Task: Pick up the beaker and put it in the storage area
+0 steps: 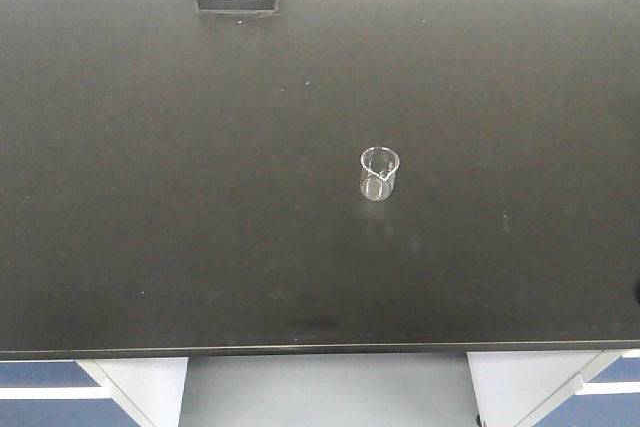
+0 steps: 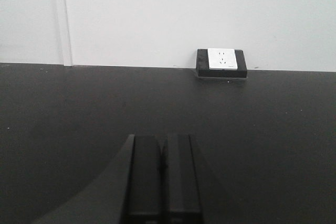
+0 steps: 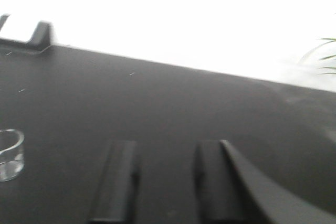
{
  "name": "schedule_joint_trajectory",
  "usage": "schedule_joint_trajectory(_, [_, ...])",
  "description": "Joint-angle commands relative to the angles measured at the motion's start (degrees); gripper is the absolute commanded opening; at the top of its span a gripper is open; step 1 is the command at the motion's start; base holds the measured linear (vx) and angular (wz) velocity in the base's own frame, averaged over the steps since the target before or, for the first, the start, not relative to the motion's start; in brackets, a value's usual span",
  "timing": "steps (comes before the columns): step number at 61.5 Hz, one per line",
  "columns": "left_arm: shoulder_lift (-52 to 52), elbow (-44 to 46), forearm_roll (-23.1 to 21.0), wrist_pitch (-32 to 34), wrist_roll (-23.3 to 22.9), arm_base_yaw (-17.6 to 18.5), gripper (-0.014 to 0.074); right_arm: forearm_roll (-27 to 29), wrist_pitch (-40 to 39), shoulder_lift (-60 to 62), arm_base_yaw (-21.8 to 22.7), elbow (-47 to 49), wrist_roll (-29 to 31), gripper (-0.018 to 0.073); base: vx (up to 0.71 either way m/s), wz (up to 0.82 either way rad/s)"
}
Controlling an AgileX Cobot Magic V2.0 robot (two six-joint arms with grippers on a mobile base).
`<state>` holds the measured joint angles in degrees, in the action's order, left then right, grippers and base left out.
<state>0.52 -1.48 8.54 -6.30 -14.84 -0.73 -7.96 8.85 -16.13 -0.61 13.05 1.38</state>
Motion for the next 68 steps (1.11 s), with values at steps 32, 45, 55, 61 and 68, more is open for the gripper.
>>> schedule_joint_trajectory(32, [1.09,-1.25,-0.32,4.83,-0.37,0.36,-0.0008,0.49,4.09,17.48,0.99,-15.36,-4.11,-0.0009,0.00,0.00])
schedule_joint_trajectory(45, [1.09,-1.25,-0.32,4.83,-0.37,0.36,-0.0008,0.49,3.50,17.43,0.99,-15.36,-4.11,-0.0008,0.00,0.00])
schedule_joint_trajectory(55, [1.09,-1.25,-0.32,4.83,-0.37,0.36,-0.0008,0.49,3.50,17.43,0.99,-15.36,-4.11,-0.0008,0.00,0.00])
schedule_joint_trajectory(61, [1.09,-1.25,-0.32,4.83,-0.37,0.36,-0.0008,0.49,3.50,17.43,1.05,-15.36,-4.11,-0.0008,0.00,0.00])
schedule_joint_trajectory(68, [1.09,-1.25,-0.32,4.83,-0.37,0.36,-0.0008,0.49,3.50,17.43,1.04,-15.36,-3.96,-0.0008,0.00,0.00])
